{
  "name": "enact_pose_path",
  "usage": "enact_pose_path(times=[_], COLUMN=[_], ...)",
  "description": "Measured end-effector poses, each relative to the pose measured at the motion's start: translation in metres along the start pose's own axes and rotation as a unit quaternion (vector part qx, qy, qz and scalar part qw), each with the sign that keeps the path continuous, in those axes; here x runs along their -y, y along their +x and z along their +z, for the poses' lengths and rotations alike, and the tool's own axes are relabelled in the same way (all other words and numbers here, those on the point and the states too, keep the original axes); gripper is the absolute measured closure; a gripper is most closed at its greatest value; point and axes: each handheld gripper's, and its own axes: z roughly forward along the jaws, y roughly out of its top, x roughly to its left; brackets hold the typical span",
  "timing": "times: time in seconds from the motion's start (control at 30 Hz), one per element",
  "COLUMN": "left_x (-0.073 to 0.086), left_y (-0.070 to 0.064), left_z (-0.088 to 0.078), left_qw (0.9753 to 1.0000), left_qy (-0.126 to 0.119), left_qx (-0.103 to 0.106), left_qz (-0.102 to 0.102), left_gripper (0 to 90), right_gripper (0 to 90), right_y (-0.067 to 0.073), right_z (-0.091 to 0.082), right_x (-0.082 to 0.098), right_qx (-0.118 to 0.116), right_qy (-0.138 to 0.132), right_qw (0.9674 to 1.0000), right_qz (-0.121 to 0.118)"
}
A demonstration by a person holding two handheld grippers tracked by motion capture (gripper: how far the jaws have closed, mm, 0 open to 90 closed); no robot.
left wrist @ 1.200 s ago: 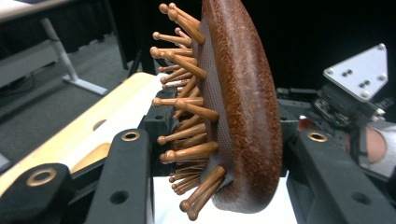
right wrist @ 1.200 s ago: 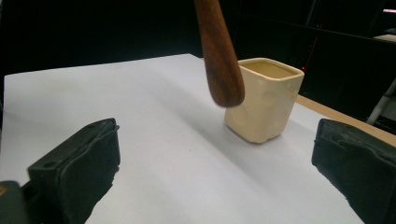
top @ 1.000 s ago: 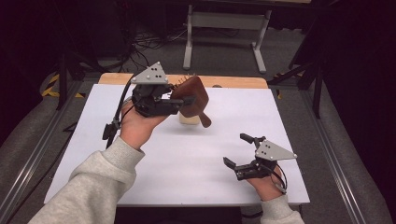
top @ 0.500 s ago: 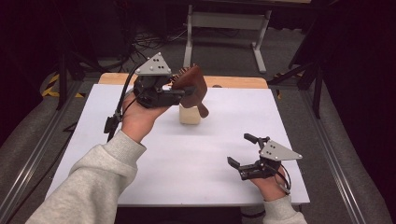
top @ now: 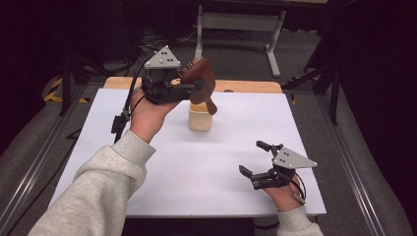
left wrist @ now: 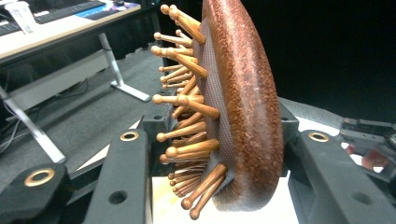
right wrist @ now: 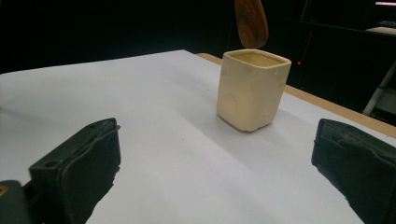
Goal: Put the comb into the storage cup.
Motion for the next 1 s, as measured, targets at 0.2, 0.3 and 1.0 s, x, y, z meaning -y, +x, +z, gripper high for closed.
enact_pose_path(times=[0.2, 0.3, 1.0], left_x=[-0.002, -0.002, 0.003], left_y=[0.003, 0.005, 0.016], left_z=[0.004, 0.005, 0.02], left_qw=[0.9998, 0.9997, 0.9974], left_qy=[-0.004, -0.006, 0.006], left_qx=[-0.017, -0.024, -0.069], left_qz=[-0.007, -0.01, -0.019], left_gripper=[56.7, 56.7, 56.3], right_gripper=[1.9, 1.9, 1.9], right_y=[0.001, 0.002, 0.0], right_z=[0.0, 0.0, -0.001], right_x=[-0.001, -0.001, -0.001], right_qx=[-0.003, -0.003, -0.003], right_qy=[-0.001, 0.0, -0.001], right_qw=[1.0, 1.0, 1.0], right_qz=[-0.001, 0.001, 0.003])
